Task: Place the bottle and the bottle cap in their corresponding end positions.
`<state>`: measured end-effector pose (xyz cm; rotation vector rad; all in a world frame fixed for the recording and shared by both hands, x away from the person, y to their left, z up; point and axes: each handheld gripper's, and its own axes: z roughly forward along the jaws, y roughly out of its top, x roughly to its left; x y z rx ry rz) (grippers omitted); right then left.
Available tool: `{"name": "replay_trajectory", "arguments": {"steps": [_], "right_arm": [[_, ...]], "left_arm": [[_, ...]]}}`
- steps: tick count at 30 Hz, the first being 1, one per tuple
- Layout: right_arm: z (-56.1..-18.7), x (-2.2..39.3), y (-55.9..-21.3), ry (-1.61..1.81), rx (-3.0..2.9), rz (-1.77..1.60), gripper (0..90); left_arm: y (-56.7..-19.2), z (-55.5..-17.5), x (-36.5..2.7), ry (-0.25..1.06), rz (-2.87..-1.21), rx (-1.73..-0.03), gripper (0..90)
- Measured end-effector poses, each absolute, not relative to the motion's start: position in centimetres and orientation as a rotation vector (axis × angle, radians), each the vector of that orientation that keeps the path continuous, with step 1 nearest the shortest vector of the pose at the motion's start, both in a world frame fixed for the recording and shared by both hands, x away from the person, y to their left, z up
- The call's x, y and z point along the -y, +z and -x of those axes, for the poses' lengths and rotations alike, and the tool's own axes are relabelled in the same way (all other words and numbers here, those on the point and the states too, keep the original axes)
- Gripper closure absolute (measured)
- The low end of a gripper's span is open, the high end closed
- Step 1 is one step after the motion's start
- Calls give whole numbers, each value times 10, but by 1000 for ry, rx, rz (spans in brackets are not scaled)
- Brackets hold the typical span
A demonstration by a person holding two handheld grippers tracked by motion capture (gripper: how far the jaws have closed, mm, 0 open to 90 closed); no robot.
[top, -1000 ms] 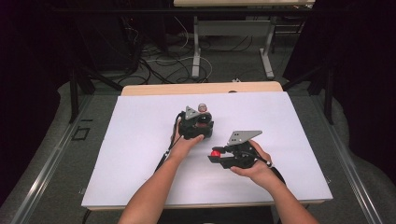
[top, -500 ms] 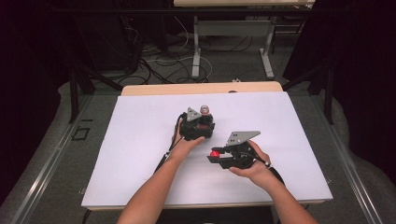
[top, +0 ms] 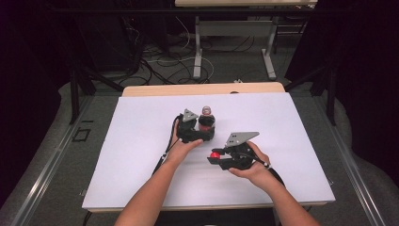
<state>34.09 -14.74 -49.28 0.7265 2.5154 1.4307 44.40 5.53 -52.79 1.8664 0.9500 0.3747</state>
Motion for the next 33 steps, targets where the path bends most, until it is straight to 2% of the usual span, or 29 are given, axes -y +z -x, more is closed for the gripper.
{"name": "replay_trajectory", "arguments": {"steps": [7,25,33], "right_arm": [[-345,138,-496,1395,-2523,-720,610],[-364,121,-516,1291,-2540,-774,610],[-370,114,-530,1263,-2548,-806,609]], "left_arm": [[-522,-436,-68,361,-1870,-966,6],[-507,-394,-114,291,-1846,-1030,6],[-501,-371,-131,346,-1818,-1014,6]]}}
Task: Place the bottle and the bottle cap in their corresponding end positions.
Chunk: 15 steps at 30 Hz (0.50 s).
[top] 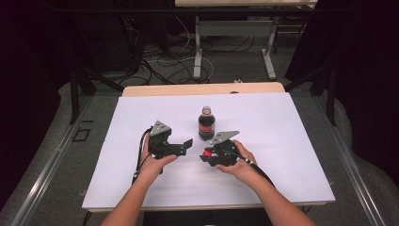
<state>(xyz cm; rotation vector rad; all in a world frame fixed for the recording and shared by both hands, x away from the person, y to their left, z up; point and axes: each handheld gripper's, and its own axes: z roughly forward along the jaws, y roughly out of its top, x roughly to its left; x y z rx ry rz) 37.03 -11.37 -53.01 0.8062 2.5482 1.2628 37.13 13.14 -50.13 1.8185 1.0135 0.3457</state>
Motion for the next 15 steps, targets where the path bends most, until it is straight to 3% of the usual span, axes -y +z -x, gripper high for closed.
{"name": "replay_trajectory", "arguments": {"steps": [15], "right_arm": [[-368,114,-562,1192,-2573,-866,608]], "left_arm": [[-507,-365,-153,341,-1764,-1071,7]]}}
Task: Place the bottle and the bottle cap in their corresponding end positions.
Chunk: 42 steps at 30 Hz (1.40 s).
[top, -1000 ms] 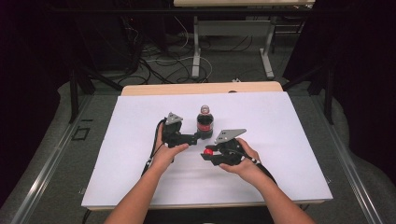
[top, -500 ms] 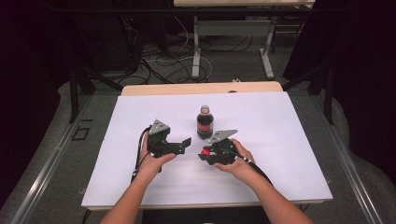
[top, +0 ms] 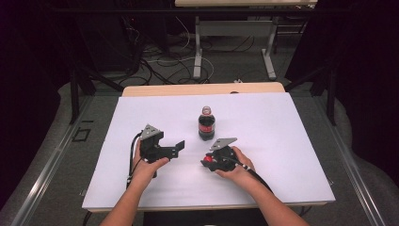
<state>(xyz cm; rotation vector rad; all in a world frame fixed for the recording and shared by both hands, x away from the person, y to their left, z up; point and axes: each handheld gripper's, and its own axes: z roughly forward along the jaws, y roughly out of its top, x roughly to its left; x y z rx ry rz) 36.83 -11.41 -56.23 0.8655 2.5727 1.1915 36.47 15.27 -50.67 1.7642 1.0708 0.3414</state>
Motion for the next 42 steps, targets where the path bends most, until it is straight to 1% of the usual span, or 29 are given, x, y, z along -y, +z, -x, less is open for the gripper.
{"name": "replay_trajectory", "arguments": {"steps": [5,9,14,19,24,29,33,36,37,40,42], "right_arm": [[-367,115,-566,1210,-2559,-867,602],[-365,114,-566,1220,-2559,-870,552],[-364,114,-565,1228,-2560,-861,515],[-363,118,-557,1246,-2551,-853,466],[-365,131,-546,1267,-2517,-873,400],[-371,149,-541,1282,-2442,-914,370],[-376,167,-536,1341,-2378,-1052,355],[-379,180,-532,1316,-2322,-1109,343],[-380,184,-531,1321,-2300,-1110,326],[-384,196,-529,1259,-2245,-1169,211],[-386,203,-529,1232,-2195,-1204,166]], "left_arm": [[-507,-366,-155,361,-1757,-1077,7],[-507,-366,-156,358,-1761,-1080,7],[-508,-366,-156,361,-1766,-1084,7],[-508,-366,-159,353,-1773,-1094,7],[-509,-368,-162,357,-1785,-1108,7],[-512,-370,-165,361,-1783,-1133,7],[-514,-372,-168,365,-1784,-1149,7],[-517,-373,-171,380,-1773,-1163,7],[-518,-374,-173,373,-1783,-1171,7],[-521,-376,-177,361,-1785,-1197,7],[-523,-378,-179,360,-1786,-1212,7]]}}
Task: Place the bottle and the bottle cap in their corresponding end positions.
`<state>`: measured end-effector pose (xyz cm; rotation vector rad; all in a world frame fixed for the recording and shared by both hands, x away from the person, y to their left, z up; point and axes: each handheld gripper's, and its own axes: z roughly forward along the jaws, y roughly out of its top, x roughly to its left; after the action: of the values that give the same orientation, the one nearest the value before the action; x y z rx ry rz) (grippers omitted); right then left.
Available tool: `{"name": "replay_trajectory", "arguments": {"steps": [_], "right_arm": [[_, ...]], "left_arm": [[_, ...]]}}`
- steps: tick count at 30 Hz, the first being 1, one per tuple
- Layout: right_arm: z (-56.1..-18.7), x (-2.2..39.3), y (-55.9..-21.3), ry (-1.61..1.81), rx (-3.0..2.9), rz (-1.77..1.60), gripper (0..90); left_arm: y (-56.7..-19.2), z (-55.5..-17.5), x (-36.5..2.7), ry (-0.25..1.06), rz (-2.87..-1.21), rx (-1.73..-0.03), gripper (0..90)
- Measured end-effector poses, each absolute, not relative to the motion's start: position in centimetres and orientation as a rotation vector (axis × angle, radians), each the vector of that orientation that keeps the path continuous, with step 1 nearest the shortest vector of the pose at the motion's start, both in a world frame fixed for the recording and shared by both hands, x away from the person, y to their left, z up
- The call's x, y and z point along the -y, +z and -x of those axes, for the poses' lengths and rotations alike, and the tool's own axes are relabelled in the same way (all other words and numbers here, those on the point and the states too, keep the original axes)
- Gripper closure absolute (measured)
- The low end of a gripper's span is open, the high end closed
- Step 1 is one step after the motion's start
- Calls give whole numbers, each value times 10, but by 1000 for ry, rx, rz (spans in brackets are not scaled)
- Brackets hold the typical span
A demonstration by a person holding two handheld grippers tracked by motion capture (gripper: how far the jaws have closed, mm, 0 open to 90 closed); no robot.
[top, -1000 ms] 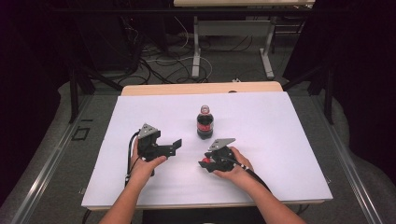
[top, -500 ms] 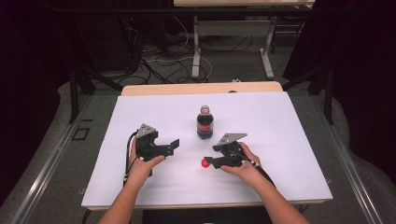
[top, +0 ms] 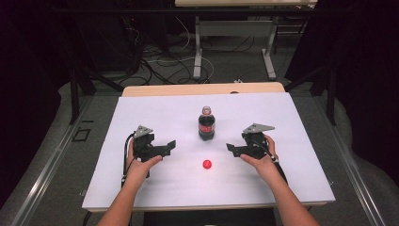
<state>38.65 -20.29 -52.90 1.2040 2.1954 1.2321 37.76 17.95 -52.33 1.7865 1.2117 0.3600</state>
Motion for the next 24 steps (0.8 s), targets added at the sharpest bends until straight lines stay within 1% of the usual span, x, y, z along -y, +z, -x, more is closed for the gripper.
{"name": "replay_trajectory", "arguments": {"steps": [1,19,24], "right_arm": [[-387,206,-529,1226,-2185,-1229,151],[-394,243,-543,1053,-2066,-1391,143],[-395,251,-546,1057,-2024,-1440,85]], "left_arm": [[-524,-378,-181,360,-1786,-1218,7],[-533,-383,-193,399,-1789,-1296,17],[-536,-384,-194,402,-1793,-1312,17]]}}
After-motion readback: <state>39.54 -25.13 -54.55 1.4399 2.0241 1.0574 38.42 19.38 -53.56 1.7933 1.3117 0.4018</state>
